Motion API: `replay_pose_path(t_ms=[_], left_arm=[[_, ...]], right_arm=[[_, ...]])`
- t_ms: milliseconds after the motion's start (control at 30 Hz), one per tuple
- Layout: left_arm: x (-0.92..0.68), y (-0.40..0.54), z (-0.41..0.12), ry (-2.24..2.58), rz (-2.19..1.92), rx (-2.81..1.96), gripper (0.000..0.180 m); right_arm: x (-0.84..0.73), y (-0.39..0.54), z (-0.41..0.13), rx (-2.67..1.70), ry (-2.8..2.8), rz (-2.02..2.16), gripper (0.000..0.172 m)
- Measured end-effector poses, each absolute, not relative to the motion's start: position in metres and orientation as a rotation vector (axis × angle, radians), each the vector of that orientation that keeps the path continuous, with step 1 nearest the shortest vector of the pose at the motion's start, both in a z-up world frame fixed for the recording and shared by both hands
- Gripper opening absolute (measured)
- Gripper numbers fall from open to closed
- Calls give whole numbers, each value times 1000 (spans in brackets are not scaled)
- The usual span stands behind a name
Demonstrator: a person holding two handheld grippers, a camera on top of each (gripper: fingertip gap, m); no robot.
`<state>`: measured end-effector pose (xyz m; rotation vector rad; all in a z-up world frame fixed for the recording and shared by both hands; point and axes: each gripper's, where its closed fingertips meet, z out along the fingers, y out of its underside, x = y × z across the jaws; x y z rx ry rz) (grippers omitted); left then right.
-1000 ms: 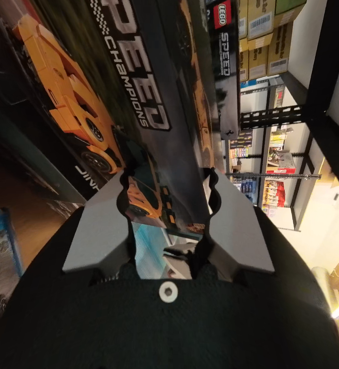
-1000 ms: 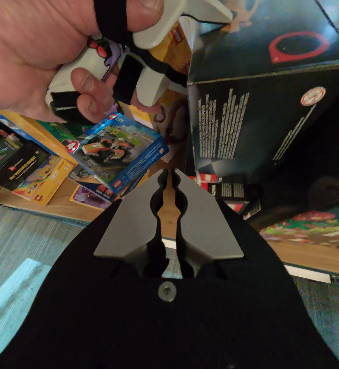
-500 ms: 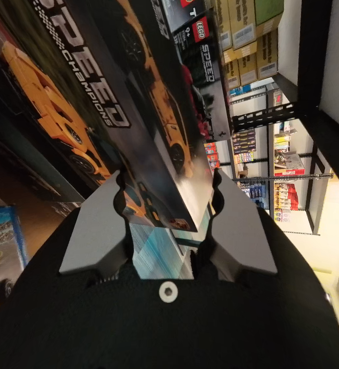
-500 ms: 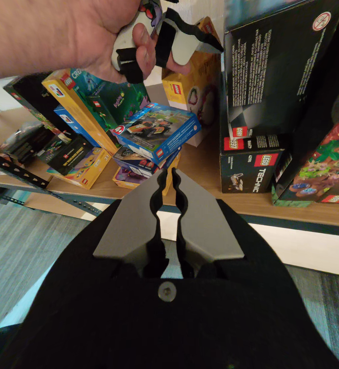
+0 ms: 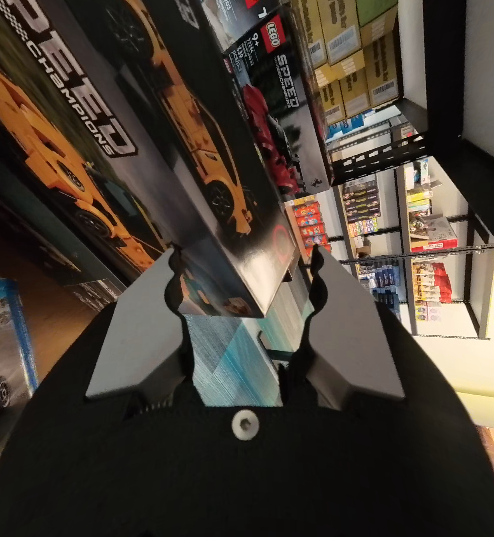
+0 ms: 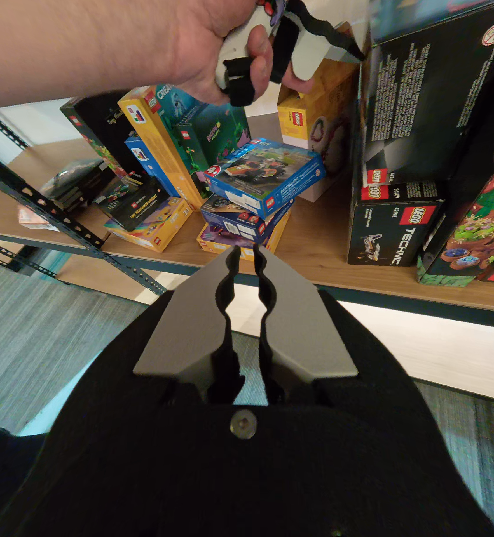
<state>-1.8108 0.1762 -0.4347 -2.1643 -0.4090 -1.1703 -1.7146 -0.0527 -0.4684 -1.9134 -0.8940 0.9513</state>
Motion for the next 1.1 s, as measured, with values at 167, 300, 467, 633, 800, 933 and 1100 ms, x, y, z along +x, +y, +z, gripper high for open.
replay_pose_path(t_ms=[167,300,467,633,800,933,1100], left_arm=[[-1819,164,-423,-433,-1128,-2092,84],[-1817,127,-414,-436,-1131,-2063,85],[-1808,48,-413,-412,-1115,-2101,83],[-1778,-60,-421,-261,-1201,-2245,78],[-1770,-172,-410,-179,-1361,-2245,71],[-1787,-258,-396,-70,-1397,-2220,66],[-1844,-359,-360,0,-1383,-2091,63]], right_arm=[[-1712,-68,-458,-1893,-907,973,10],[-1701,-86,-438,-1835,-942,973,17],[-1684,-119,-403,-1740,-1014,1022,28],[-1684,-152,-350,-1585,-1108,1058,32],[-1728,-196,-292,-1402,-1232,1132,36],[-1792,-248,-244,-1248,-1320,1198,42],[-1888,-341,-198,-1079,-1415,1278,53]])
